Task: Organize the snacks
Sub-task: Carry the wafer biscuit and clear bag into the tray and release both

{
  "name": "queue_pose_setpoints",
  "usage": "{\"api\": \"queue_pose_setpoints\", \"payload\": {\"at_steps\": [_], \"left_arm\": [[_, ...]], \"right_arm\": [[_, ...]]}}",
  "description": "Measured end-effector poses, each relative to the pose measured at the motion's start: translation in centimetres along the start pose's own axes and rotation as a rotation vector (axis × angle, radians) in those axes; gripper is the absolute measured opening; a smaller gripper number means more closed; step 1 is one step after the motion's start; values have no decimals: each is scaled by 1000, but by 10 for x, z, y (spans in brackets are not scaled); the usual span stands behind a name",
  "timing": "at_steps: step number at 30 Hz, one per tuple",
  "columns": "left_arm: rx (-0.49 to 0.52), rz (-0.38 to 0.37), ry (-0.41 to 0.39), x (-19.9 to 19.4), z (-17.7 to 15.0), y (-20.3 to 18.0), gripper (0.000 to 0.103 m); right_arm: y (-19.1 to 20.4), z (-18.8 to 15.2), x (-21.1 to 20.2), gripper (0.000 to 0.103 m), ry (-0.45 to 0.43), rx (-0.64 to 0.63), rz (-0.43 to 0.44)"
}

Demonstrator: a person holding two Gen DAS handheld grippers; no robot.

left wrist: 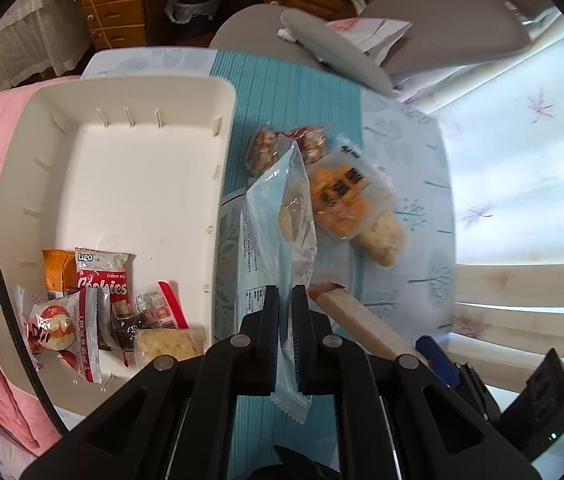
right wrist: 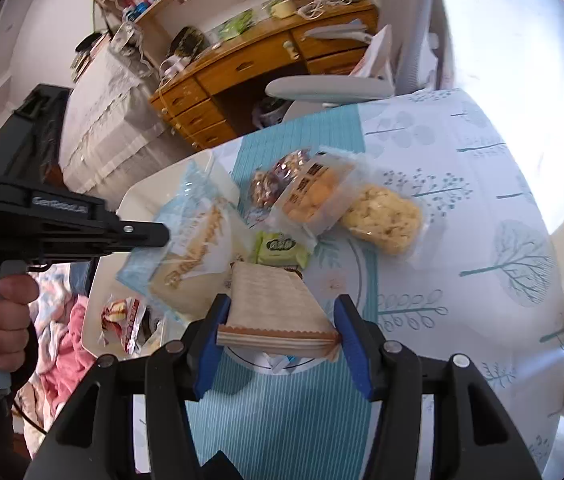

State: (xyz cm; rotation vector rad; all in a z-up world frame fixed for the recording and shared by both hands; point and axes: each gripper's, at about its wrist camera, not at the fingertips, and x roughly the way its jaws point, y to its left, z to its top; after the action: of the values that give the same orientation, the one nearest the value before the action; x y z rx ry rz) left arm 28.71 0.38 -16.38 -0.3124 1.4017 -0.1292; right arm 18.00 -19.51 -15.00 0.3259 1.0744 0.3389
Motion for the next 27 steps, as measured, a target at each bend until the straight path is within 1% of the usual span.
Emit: {"api": "queue_pose_setpoints", "payload": {"at_steps": [4, 8, 16, 18, 20, 24, 27], "left_arm": [[21, -43, -32, -25, -2, -6, 4], [37, -82, -83, -58, -3, -6, 4], [70, -130, -237, -132, -5, 14, 3], [86, -123, -275, -148, -6, 22, 3], [81, -112, -290, -159, -7, 36, 3], [58, -84, -294, -170, -11, 69, 3], [57, -53, -289, -171, -15, 91, 3]], "right_arm": [[2, 4, -15, 53, -39, 16, 4], [13, 11, -34, 53, -98, 16, 18], [56, 19, -64, 54, -211, -18, 50], [71, 20, -66, 54, -234, -31, 58], [85, 19, -64, 54, -244, -38, 67], [115, 16, -53, 54, -246, -51, 91], [135, 11, -41, 54, -234, -60, 102]]}}
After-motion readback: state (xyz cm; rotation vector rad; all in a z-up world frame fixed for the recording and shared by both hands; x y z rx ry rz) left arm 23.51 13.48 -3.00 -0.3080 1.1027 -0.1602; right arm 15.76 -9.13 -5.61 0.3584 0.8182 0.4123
